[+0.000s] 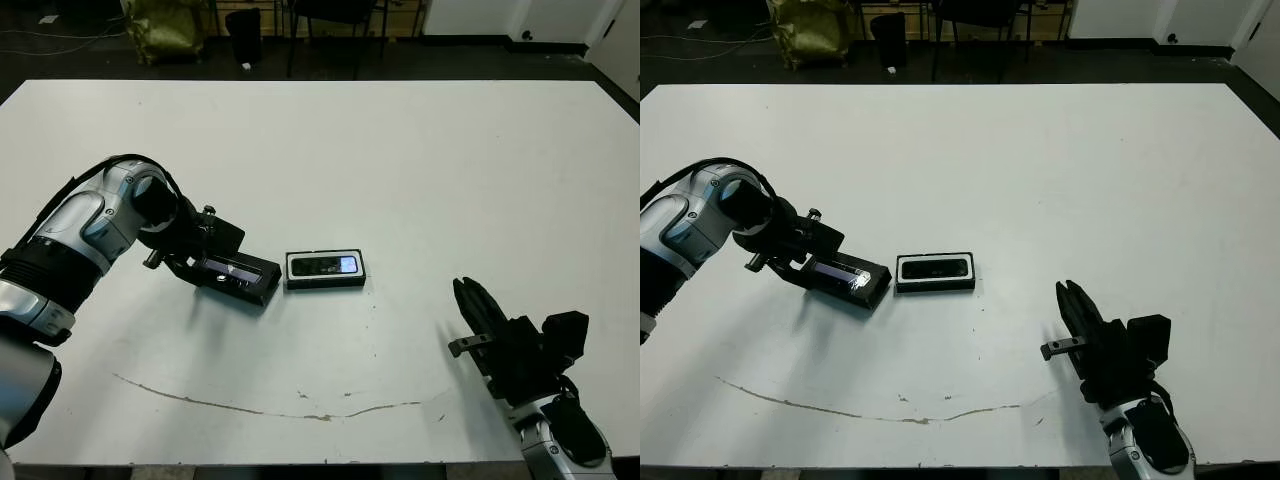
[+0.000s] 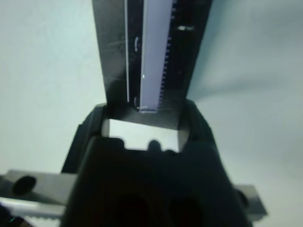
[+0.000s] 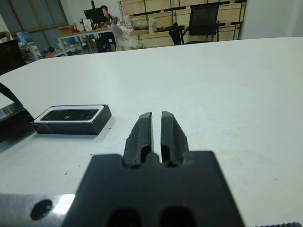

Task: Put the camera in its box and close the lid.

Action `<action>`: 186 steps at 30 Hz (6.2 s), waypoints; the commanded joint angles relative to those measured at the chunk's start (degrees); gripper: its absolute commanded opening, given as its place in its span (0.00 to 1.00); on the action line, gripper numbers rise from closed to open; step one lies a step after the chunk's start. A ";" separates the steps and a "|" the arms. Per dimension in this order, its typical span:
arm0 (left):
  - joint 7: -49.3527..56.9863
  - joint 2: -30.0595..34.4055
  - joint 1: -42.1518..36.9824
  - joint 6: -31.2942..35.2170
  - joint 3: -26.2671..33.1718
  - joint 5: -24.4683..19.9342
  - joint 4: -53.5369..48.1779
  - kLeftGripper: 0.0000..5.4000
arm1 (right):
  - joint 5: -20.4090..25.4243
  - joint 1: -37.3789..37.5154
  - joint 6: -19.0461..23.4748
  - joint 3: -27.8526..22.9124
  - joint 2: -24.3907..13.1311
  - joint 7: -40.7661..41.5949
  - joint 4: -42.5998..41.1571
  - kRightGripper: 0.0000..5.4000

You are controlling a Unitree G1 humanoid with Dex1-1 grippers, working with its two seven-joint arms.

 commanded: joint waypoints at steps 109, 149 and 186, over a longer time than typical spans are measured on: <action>8.92 -6.83 -4.72 48.89 -10.30 -20.83 -11.21 0.35 | 1.29 2.53 -6.62 3.26 3.54 1.41 3.56 0.00; 4.86 -14.09 -7.10 45.37 -11.30 -15.84 -5.91 0.35 | 0.10 5.62 -6.29 4.09 3.72 -0.62 0.90 0.00; 4.75 -18.90 -7.03 43.95 -12.57 -14.34 -5.13 0.35 | -2.14 9.89 -2.82 5.80 4.02 -5.90 -5.78 0.00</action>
